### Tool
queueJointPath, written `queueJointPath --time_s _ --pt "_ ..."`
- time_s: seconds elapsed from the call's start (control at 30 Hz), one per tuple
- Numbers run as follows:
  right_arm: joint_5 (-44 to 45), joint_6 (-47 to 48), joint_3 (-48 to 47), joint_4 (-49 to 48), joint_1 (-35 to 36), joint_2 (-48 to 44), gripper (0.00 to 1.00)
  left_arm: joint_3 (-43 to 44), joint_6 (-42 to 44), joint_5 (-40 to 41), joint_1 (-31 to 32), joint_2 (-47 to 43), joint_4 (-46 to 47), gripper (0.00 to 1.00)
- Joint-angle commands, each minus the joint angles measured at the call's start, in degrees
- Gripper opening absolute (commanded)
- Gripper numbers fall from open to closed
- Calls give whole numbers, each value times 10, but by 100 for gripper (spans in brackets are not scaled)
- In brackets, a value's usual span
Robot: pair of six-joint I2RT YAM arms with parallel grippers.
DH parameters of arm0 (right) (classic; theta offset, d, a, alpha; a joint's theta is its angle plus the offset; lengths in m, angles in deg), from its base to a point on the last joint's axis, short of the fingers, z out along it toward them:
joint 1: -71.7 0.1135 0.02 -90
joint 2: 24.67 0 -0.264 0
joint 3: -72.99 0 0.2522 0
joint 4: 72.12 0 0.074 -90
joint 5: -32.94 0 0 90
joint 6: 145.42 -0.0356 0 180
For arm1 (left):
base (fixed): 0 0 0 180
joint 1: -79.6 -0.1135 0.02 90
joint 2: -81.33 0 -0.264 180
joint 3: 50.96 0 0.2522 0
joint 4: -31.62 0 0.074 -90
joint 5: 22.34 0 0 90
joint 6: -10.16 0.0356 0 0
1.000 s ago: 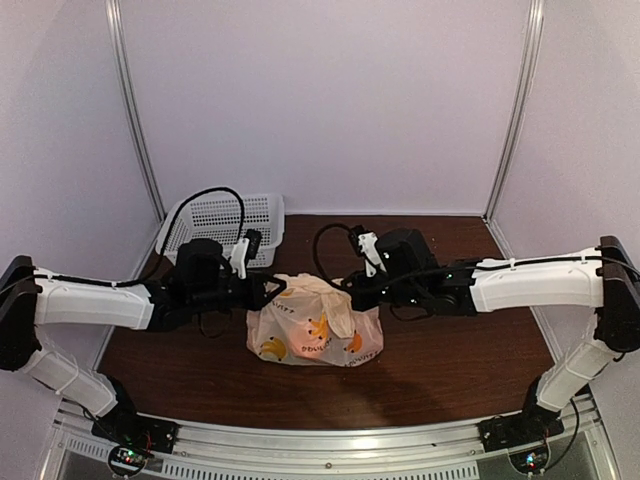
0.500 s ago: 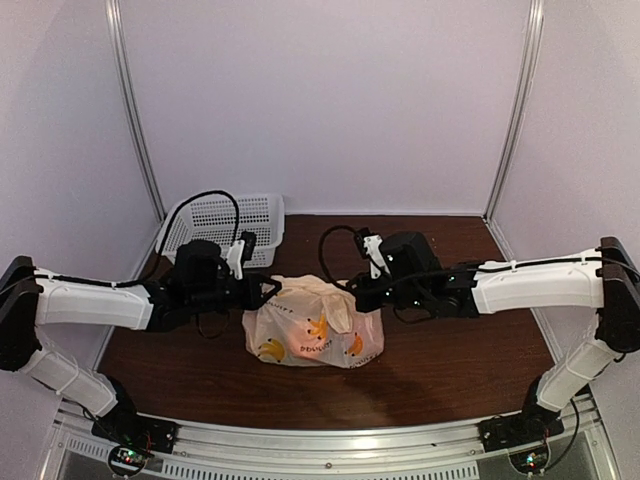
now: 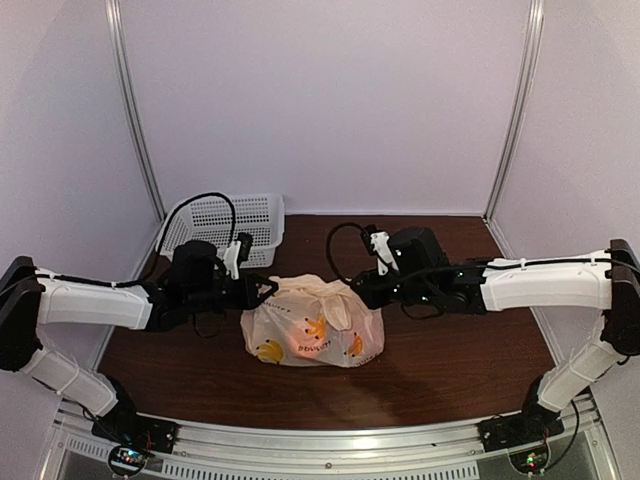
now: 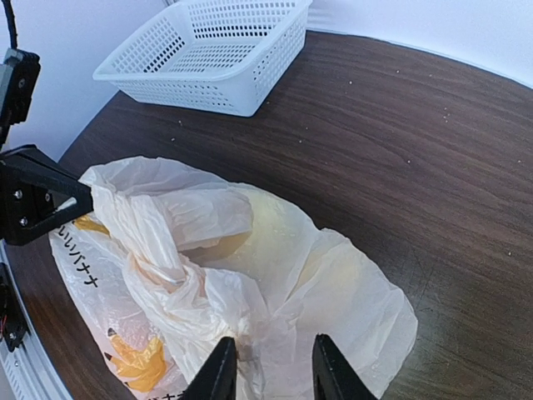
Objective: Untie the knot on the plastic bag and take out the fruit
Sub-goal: Untie the bag handles from the takeout bag.
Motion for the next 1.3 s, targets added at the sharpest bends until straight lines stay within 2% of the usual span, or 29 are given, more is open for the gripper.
queueJointPath --time_s 0.0,0.1,0.2,0.93,1.27 --pt "-11 34 -31 40 -4 -39 40 -2 26 -31 -6 4 24 0" --pt "-28 60 -52 61 3 -56 52 -3 30 -39 -6 4 26 0" --pt "-32 89 -79 87 14 -52 56 -3 31 -39 -6 3 26 0" --pt "-15 199 -184 148 60 80 64 1 29 -40 -6 2 19 0" --pt "57 215 -198 154 69 119 68 3 31 -41 -6 4 15 0"
